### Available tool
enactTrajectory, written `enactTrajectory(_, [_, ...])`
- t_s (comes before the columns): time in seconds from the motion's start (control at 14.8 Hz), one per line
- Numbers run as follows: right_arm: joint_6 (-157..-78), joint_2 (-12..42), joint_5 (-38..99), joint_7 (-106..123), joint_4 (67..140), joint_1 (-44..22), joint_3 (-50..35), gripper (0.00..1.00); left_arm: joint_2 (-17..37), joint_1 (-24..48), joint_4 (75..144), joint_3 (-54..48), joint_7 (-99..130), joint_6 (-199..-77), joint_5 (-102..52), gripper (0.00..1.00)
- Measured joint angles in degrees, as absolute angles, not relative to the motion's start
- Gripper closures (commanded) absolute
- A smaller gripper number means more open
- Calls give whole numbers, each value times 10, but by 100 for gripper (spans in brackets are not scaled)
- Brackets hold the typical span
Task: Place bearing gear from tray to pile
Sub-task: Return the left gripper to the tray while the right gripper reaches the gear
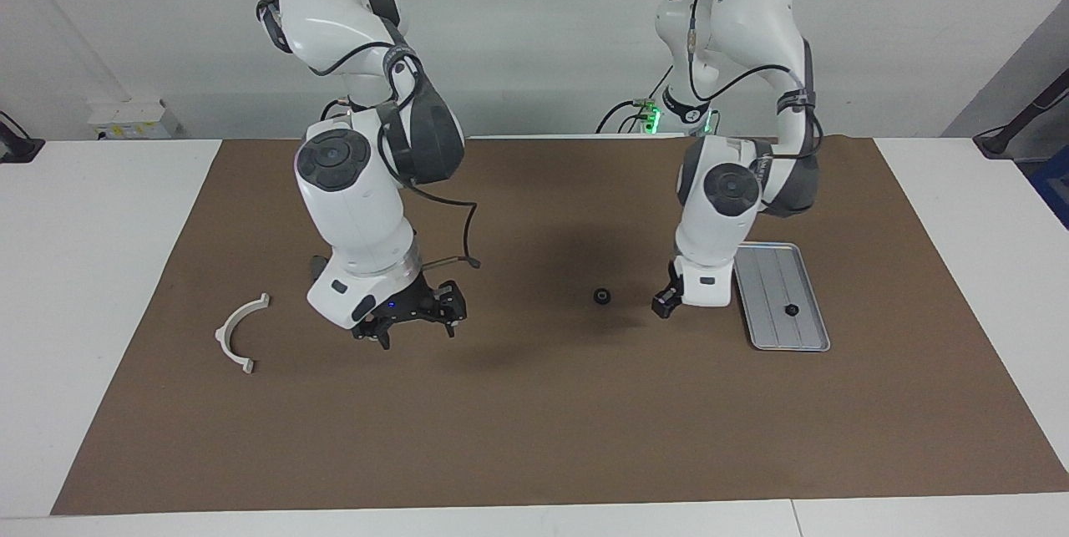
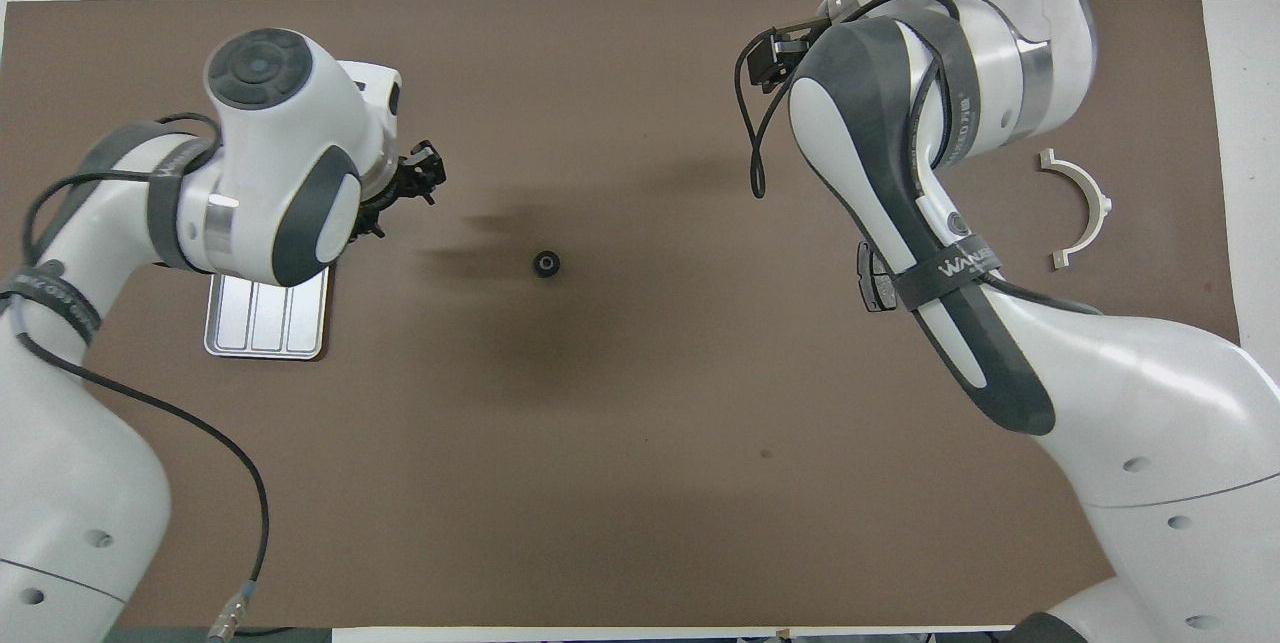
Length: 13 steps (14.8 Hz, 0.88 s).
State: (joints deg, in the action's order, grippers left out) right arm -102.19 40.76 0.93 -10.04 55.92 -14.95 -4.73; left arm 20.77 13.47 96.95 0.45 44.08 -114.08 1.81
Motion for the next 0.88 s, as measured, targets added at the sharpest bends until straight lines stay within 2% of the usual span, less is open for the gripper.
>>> enactTrajectory(0.2, [-1024, 412, 9, -154, 570, -201, -48, 1, 197, 93, 979, 5, 356, -1137, 18, 34])
enactTrajectory(0.4, [-1031, 412, 7, -204, 585, -243, -47, 1, 197, 51, 994, 5, 262, -1148, 18, 39])
enactTrajectory(0.61, [-1051, 410, 1, -233, 612, -272, -47, 1, 196, 10, 1017, 6, 192, -1189, 18, 42])
enactTrajectory(0.88, [-1069, 398, -5, -259, 651, -310, -47, 1, 197, -12, 1052, 5, 150, -1247, 18, 43])
